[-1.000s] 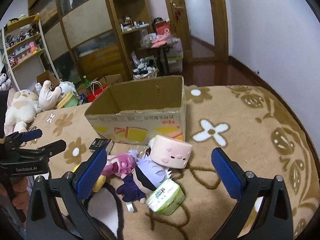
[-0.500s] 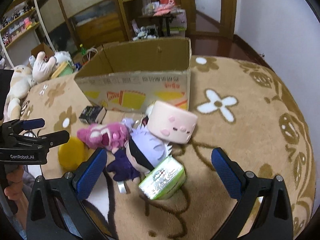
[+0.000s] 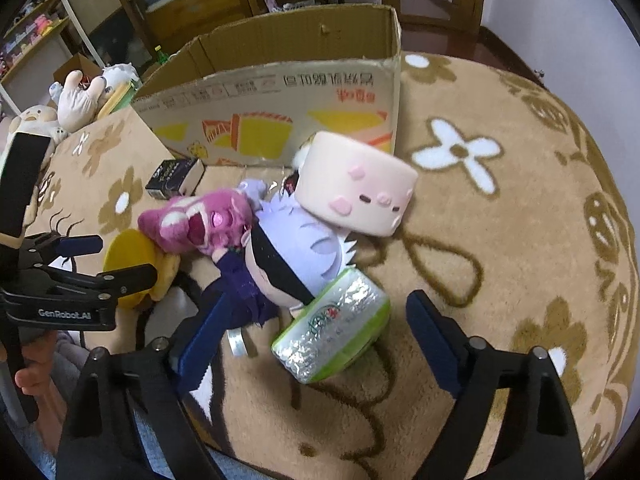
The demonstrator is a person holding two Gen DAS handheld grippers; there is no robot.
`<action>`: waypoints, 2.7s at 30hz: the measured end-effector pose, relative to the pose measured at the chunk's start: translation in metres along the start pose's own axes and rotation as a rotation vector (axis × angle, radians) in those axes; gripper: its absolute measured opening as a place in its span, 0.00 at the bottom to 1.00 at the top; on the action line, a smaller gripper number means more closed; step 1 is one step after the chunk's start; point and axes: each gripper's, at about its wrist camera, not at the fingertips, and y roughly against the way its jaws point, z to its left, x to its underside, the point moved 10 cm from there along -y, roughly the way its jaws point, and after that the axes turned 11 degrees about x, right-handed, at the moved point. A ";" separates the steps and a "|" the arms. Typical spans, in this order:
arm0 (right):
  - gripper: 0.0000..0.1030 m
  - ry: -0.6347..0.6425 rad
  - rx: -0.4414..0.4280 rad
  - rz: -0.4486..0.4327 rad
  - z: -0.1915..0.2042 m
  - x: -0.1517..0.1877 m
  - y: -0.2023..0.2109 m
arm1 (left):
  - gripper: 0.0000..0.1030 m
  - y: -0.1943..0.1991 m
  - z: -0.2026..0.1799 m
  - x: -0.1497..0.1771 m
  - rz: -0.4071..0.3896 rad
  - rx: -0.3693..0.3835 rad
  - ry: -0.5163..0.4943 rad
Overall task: Organize soft objects
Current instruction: 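Lower left tool onto yellow plush while right tool reaches green tissue pack, then close left gripper on yellow plush while right gripper grasps green tissue pack, then carry both items over the box and open both grippers to drop them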
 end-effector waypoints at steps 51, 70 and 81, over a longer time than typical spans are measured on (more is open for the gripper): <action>0.49 -0.051 0.035 -0.421 -0.010 -0.038 0.094 | 0.71 0.111 -0.024 -0.017 -0.466 -0.051 -0.138; 0.49 -0.039 0.008 -0.625 -0.004 -0.100 0.128 | 0.71 0.185 -0.069 -0.086 -0.787 -0.091 -0.314; 0.49 0.000 -0.021 -0.646 0.008 -0.148 0.101 | 0.72 0.155 -0.061 -0.148 -0.752 -0.085 -0.315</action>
